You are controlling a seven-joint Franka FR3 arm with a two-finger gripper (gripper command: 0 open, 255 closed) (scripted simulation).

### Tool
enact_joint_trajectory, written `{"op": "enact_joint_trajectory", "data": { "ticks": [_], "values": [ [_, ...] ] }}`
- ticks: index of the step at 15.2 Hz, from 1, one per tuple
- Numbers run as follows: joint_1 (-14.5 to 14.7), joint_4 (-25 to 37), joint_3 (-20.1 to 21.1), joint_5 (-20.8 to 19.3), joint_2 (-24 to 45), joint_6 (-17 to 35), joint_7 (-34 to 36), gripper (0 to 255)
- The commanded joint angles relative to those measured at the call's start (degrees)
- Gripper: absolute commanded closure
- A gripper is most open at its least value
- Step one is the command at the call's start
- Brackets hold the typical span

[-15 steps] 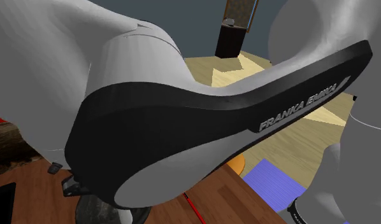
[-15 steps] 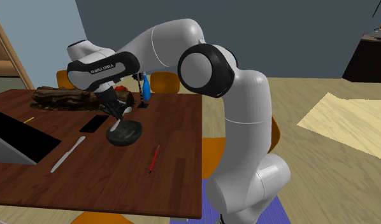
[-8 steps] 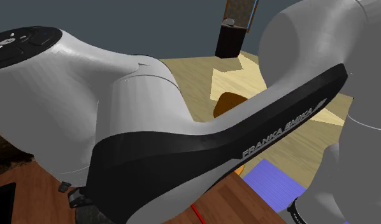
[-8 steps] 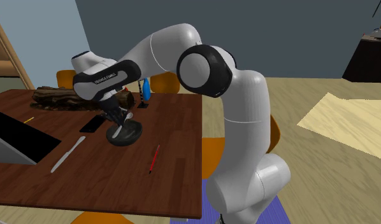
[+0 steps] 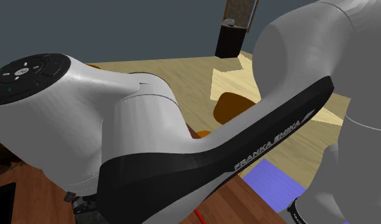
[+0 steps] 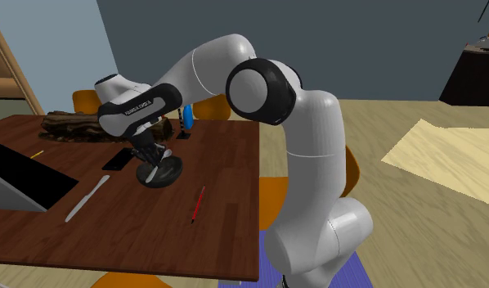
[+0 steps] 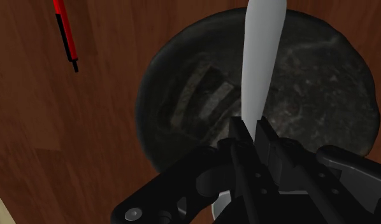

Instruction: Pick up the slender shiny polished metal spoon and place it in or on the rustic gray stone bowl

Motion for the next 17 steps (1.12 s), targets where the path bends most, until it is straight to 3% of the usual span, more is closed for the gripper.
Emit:
{"op": "enact_joint_trajectory", "data": {
  "ticks": [1, 3, 4, 9, 13, 17],
  "values": [
    [0.0, 0.0, 0.0, 0.0, 0.0, 0.0, 0.0, 255],
    [0.0, 0.0, 0.0, 0.0, 0.0, 0.0, 0.0, 255],
    [0.0, 0.0, 0.0, 0.0, 0.0, 0.0, 0.0, 0],
    [0.0, 0.0, 0.0, 0.0, 0.0, 0.0, 0.0, 0],
    [1.0, 5.8, 0.9, 1.4, -1.1, -6.6, -1.0, 0],
    [1.0, 5.8, 0.9, 1.4, -1.1, -6.6, -1.0, 0]
  ]
}}
